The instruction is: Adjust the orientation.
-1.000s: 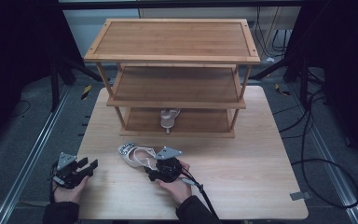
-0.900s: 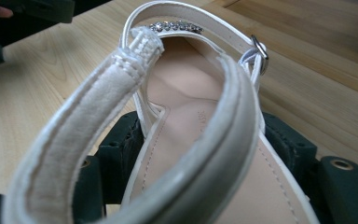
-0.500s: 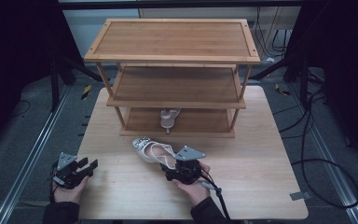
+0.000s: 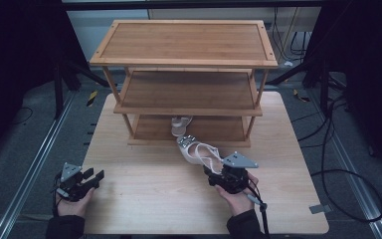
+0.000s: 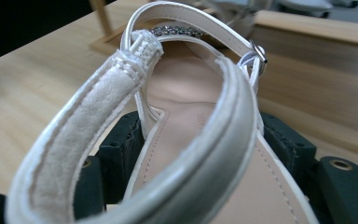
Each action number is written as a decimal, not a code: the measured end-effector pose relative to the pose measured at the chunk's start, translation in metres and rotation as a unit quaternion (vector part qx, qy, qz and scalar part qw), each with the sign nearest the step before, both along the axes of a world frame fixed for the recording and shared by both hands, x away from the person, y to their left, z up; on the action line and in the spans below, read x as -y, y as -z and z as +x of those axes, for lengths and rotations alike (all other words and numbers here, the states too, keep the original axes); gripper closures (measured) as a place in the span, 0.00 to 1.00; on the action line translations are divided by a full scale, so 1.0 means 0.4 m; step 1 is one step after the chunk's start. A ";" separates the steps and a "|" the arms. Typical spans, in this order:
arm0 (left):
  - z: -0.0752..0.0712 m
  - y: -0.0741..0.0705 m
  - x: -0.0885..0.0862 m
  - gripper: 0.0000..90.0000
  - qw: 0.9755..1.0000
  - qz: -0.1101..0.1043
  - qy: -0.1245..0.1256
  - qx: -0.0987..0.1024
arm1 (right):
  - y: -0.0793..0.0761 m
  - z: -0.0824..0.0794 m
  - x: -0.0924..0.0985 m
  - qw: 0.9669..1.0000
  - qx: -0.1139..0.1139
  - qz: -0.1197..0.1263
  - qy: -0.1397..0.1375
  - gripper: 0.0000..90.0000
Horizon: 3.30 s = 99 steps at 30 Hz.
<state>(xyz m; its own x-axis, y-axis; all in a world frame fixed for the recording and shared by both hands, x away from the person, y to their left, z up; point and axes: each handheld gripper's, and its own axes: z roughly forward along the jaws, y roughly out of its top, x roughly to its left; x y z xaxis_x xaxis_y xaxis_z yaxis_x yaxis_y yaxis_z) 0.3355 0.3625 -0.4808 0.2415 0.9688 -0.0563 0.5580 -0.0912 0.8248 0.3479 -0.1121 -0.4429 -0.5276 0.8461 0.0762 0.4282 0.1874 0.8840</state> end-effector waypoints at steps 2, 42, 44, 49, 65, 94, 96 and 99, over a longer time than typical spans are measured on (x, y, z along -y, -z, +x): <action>0.000 0.000 0.000 0.58 1.000 0.000 0.000 0.000 | -0.005 0.011 0.018 1.000 0.003 0.003 0.014 0.41; 0.001 0.000 0.001 0.59 1.000 -0.002 0.006 -0.001 | 0.111 0.412 -0.081 0.982 -0.008 -0.023 0.185 0.41; 0.002 0.001 0.001 0.59 1.000 -0.002 0.007 -0.001 | 0.113 0.411 -0.086 0.982 -0.007 -0.026 0.188 0.41; 0.002 0.001 0.003 0.59 1.000 -0.001 0.009 -0.002 | 0.123 0.408 -0.082 0.982 -0.014 -0.020 0.185 0.39; 0.002 0.002 0.006 0.59 1.000 -0.001 0.011 -0.004 | 0.096 0.311 -0.029 0.994 -0.011 -0.022 0.110 0.26; 0.001 0.002 0.007 0.60 1.000 -0.001 0.013 -0.004 | 0.142 0.327 -0.048 0.996 -0.024 -0.061 0.059 0.86; 0.002 0.002 0.007 0.60 1.000 -0.001 0.014 -0.004 | 0.141 0.331 -0.059 0.996 -0.027 -0.060 0.056 0.85; 0.001 0.001 0.007 0.60 1.000 -0.001 0.013 -0.004 | 0.143 0.339 -0.079 0.997 -0.026 -0.056 0.048 0.85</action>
